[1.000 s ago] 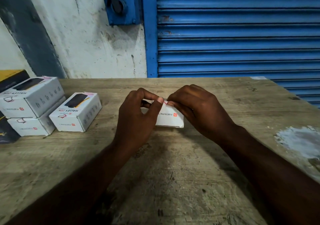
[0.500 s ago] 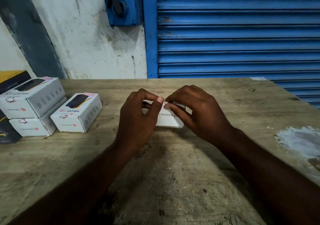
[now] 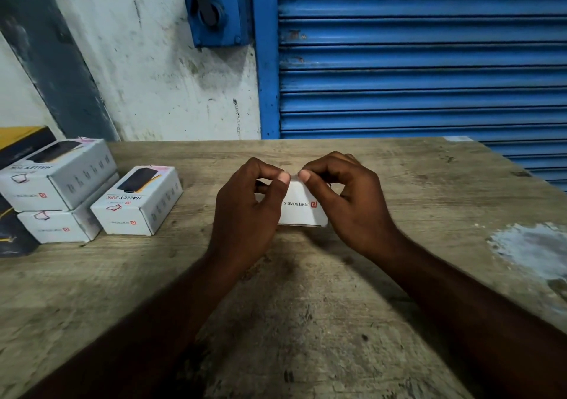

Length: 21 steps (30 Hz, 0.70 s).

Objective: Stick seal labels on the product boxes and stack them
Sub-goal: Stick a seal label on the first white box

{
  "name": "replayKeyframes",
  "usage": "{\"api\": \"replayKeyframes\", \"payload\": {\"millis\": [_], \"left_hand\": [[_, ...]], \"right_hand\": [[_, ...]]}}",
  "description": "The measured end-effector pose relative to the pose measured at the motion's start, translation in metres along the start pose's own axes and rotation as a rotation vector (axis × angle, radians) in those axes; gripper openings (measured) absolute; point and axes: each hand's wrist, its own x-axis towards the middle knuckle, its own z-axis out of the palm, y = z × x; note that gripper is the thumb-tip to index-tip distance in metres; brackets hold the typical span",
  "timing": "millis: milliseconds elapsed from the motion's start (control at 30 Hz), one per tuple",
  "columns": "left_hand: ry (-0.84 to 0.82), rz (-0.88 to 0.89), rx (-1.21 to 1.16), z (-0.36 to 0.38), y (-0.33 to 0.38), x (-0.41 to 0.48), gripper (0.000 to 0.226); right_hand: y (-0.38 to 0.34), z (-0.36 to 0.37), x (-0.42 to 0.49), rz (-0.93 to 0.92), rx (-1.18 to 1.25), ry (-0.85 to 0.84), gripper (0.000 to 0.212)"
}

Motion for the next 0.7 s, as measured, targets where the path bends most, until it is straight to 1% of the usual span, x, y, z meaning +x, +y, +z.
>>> {"api": "replayKeyframes", "payload": {"millis": [200,267,367,700], "left_hand": [[-0.003,0.007,0.012,-0.0004,0.002,-0.0014,0.018],[-0.01,0.017,0.019,-0.0011,0.002,-0.0019,0.014],[-0.014,0.024,0.016,-0.0011,0.0011,-0.0014,0.009],[-0.008,0.018,0.029,-0.0017,0.0033,-0.0021,0.009]], "right_hand": [[-0.0009,0.0036,-0.0011,0.152,0.123,0.007,0.014],[-0.0017,0.0031,-0.0008,0.183,0.16,0.01,0.013],[-0.0025,0.0029,-0.0006,0.207,0.185,0.015,0.011],[-0.0078,0.0032,-0.0002,0.284,0.296,0.032,0.014]]}}
